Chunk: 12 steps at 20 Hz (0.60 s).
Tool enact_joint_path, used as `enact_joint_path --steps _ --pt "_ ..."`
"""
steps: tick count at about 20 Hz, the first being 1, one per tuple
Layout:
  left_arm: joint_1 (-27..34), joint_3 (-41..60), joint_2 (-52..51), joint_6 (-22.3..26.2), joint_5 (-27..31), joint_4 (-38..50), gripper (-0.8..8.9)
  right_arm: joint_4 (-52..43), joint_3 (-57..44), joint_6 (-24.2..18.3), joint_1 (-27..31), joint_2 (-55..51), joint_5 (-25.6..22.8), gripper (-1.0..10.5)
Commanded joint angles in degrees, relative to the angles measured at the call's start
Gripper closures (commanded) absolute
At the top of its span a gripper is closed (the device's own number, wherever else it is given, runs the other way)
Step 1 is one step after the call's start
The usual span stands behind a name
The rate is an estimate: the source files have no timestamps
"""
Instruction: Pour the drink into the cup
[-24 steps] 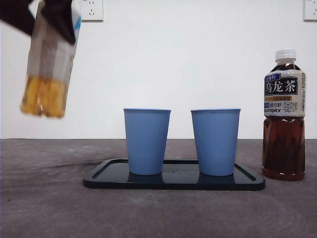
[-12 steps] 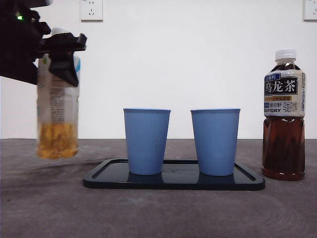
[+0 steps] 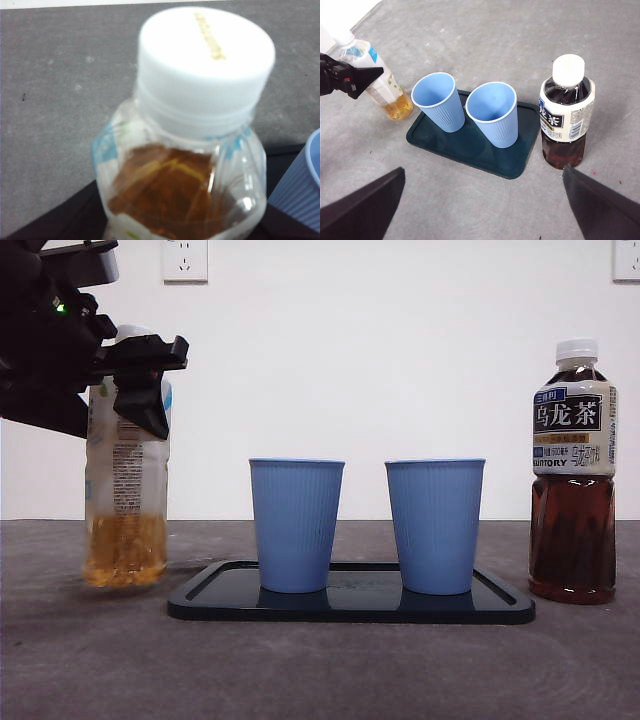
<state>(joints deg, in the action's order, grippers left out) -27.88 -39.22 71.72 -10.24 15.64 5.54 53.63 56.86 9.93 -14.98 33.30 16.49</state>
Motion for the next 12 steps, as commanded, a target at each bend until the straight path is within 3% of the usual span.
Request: enact_joint_path --steps 1,6,12 --pt "-0.3 -1.0 0.2 -0.7 0.1 0.6 4.25 -0.4 0.9 0.6 -0.2 0.3 -0.1 4.4" --pt "-0.3 -1.0 -0.3 -0.8 0.1 -0.4 2.46 -0.4 0.9 0.6 -0.2 0.3 -0.1 4.4" --pt "-0.3 -3.0 -6.8 -0.8 0.1 -9.0 2.41 -0.4 0.9 0.6 -0.2 0.3 0.0 4.4"
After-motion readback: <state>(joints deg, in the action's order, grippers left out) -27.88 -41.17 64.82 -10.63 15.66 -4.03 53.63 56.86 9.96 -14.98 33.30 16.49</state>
